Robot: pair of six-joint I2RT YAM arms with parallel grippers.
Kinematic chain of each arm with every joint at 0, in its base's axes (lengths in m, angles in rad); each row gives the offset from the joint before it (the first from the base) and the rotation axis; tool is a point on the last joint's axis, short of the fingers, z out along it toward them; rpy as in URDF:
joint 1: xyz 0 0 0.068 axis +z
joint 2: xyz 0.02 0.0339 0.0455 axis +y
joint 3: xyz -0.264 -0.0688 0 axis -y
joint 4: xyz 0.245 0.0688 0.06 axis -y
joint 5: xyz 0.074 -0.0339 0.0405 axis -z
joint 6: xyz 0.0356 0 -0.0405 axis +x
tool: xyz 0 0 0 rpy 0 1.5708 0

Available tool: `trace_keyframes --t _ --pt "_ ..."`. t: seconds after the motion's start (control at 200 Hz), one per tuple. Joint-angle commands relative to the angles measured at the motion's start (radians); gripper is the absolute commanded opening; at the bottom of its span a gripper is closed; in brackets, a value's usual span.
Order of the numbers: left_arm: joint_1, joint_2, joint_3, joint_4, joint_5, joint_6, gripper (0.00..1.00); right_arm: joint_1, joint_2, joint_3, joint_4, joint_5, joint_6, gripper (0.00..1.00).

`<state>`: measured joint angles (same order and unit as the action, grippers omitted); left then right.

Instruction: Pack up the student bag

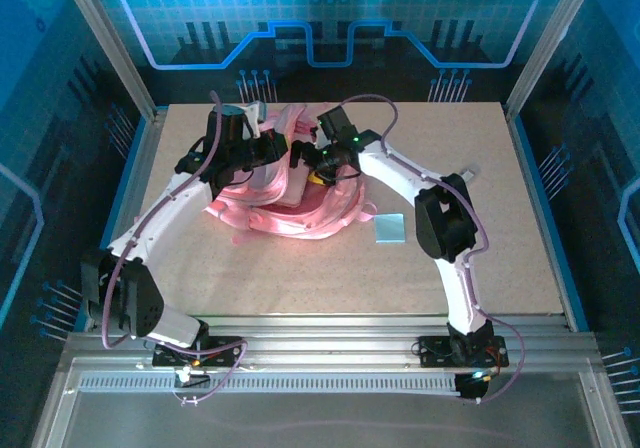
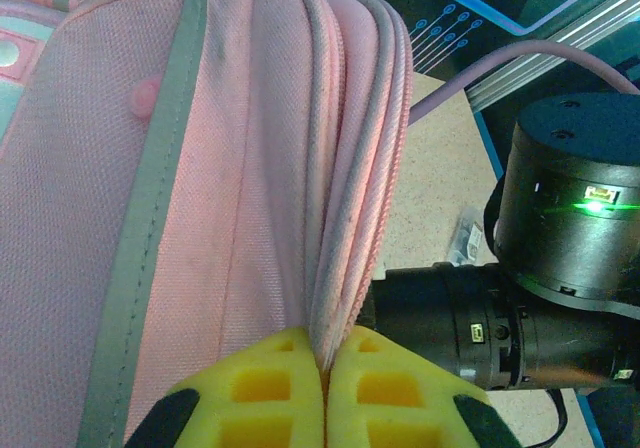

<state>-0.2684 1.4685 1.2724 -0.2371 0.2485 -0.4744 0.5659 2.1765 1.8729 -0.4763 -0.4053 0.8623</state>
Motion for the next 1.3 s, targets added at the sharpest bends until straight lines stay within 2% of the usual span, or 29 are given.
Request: trace_keyframes --t 0.0,0.14,0.295,0.44,0.46,0.495,0.53,0.595,0.625,0.675,0.9,1.081,1.196,1.296 --pt "-0.005 -0.051 0.033 0.133 0.041 -0.023 0.0 -0.027 -0.121 0.008 -0.046 -0.033 -0.075 1.0" --pt "-0.006 -0.031 0.026 0.148 0.049 -0.039 0.0 -0.06 -0.227 -0.068 -0.114 -0.003 -0.149 0.99" --pt "-0.024 0.014 0.014 0.178 0.052 -0.068 0.0 -0.086 -0.402 -0.246 -0.152 0.09 -0.22 0.97" --pt "-0.049 0.069 0.022 0.193 0.061 -0.096 0.0 -0.07 -0.554 -0.419 -0.141 0.161 -0.244 0.96" --pt "-0.054 0.076 0.027 0.191 0.066 -0.098 0.05 -0.063 -0.571 -0.443 -0.132 0.169 -0.245 0.96" --pt "-0.055 0.085 0.035 0.185 0.072 -0.104 0.23 -0.047 -0.597 -0.484 -0.117 0.185 -0.246 0.96" --pt "-0.058 0.089 0.044 0.171 0.076 -0.112 0.47 -0.03 -0.622 -0.523 -0.1 0.201 -0.245 0.96" --pt "-0.058 0.082 0.046 0.136 0.07 -0.112 0.71 0.006 -0.648 -0.581 -0.059 0.218 -0.241 0.96" --pt "-0.057 0.069 0.04 0.126 0.061 -0.106 0.88 0.024 -0.653 -0.602 -0.039 0.222 -0.236 0.96" --pt "-0.054 0.042 0.019 0.105 0.042 -0.09 0.97 0.049 -0.649 -0.629 -0.008 0.225 -0.225 0.95" --pt "0.026 -0.138 -0.184 0.033 -0.108 -0.077 0.99 0.173 -0.546 -0.64 0.093 0.262 -0.177 0.9" --pt "0.119 -0.231 -0.354 -0.044 -0.25 -0.167 0.99 0.212 -0.443 -0.652 0.195 0.228 -0.056 0.8" --pt "0.178 -0.268 -0.454 -0.024 -0.262 -0.254 0.99 0.193 -0.373 -0.649 0.224 0.271 -0.002 0.73" --pt "0.205 -0.26 -0.515 0.027 -0.229 -0.326 0.99 0.151 -0.339 -0.646 0.251 0.372 0.019 0.66"
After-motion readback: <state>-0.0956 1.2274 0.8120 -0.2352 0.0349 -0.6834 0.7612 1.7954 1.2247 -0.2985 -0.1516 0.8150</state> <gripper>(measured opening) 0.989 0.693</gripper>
